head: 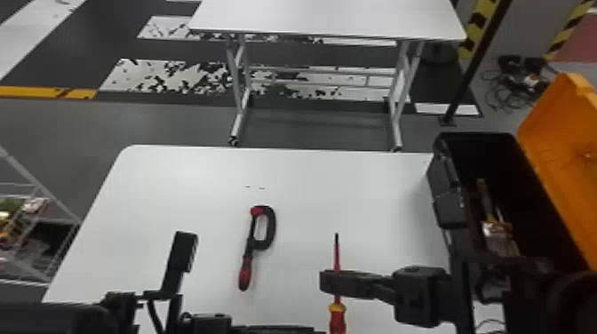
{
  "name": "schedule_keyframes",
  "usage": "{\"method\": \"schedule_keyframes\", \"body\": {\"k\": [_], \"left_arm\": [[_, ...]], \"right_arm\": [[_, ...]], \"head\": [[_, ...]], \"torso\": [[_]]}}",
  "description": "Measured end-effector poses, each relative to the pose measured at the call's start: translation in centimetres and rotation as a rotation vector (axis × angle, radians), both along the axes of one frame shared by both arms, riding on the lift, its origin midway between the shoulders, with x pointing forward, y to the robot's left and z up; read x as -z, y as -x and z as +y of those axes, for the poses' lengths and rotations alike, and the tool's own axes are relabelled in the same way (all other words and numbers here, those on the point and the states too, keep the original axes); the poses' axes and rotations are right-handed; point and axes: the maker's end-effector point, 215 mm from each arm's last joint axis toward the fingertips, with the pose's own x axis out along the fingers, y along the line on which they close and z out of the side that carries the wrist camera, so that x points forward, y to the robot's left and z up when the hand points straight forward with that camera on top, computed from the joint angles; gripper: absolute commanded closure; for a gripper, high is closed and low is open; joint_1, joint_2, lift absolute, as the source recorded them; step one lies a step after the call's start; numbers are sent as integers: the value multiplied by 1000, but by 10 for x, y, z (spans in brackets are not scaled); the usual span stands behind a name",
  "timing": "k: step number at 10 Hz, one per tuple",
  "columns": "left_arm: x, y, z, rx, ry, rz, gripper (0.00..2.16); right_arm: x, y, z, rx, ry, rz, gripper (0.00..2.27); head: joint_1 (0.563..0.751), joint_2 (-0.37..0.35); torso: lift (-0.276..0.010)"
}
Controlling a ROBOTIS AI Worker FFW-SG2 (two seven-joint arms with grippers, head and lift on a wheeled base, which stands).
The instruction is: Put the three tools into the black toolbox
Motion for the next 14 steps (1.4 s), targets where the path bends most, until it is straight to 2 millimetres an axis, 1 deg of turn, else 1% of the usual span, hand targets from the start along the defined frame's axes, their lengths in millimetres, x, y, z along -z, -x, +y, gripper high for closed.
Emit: {"method": "schedule_keyframes", "body": {"k": [1, 2, 4, 5, 6, 7, 8, 9, 10, 11, 13, 14], "left_arm": [[2, 2, 4, -10, -4, 8, 29], [5, 4, 7, -19, -5, 18, 29], [12, 11, 15, -37, -12, 44, 29], [14, 14, 17, -43, -14, 56, 29], [18, 19, 18, -47, -18, 70, 29], [20, 23, 19, -50, -19, 80, 29], [23, 26, 21, -55, -24, 90, 29], [24, 29, 23, -60, -25, 98, 29], [27, 32, 26, -68, -27, 110, 29], [29, 35, 30, -77, -27, 120, 29], [28, 36, 37, -93, -20, 127, 29], [27, 34, 42, -105, -15, 126, 29]], "right_arm": [[-8, -12, -14, 45, 15, -47, 2243], [-19, -25, -34, 103, 40, -102, 2243], [-49, -50, -93, 247, 95, -213, 2243], [-62, -63, -123, 314, 129, -266, 2243], [-81, -85, -161, 397, 184, -358, 2246], [-92, -102, -190, 449, 249, -433, 2243], [-99, -116, -219, 473, 342, -501, 2243], [-97, -124, -236, 465, 433, -540, 2243], [-89, -133, -248, 436, 548, -581, 2243], [-78, -141, -256, 413, 633, -618, 2246], [-51, -151, -276, 391, 718, -645, 2243], [-41, -153, -286, 379, 750, -661, 2243]], "head": [[695, 2], [695, -20], [695, -138], [695, -174], [695, -247], [695, -309], [695, -350], [695, -350], [695, -350], [695, -350], [695, -350], [695, -350]], "torso": [[-51], [-51], [-51], [-51], [-51], [-51], [-51], [-51], [-51], [-51], [-51], [-51]]}}
